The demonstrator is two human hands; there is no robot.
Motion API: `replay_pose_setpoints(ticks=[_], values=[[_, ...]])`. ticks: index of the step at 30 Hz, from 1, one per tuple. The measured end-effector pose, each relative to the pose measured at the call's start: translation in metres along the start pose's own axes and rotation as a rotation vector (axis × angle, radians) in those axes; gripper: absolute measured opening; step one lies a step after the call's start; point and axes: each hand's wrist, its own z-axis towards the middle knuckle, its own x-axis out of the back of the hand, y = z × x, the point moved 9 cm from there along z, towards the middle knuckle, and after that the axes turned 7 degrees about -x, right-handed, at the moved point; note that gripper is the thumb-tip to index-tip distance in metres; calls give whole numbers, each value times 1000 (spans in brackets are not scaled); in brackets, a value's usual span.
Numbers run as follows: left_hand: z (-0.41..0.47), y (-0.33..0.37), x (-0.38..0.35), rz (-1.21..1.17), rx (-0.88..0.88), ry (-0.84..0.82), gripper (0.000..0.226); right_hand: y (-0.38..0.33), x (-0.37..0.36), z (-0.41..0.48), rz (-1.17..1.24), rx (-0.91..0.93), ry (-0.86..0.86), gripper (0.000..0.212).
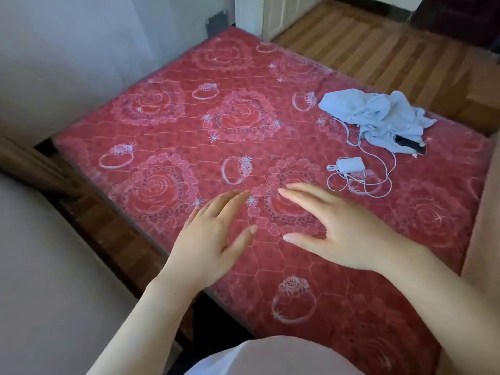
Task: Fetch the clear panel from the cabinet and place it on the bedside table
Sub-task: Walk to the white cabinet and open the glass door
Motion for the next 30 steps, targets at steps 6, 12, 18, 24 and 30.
replay_pose_setpoints(ticks=[6,12,18,24,30], values=[[15,-106,71,49,-15,-72,59,-79,-3,90,-24,-5,-19,69],[23,-179,136,119,60,-41,58,-144,12,165,21,62,-44,68],[6,-210,151,97,194,65,59,-170,12,200,66,173,-39,68],[-12,-240,162,66,262,121,58,-205,-5,240,45,253,-81,67],[8,-314,197,36,275,170,58,-240,-10,305,64,199,-108,66]])
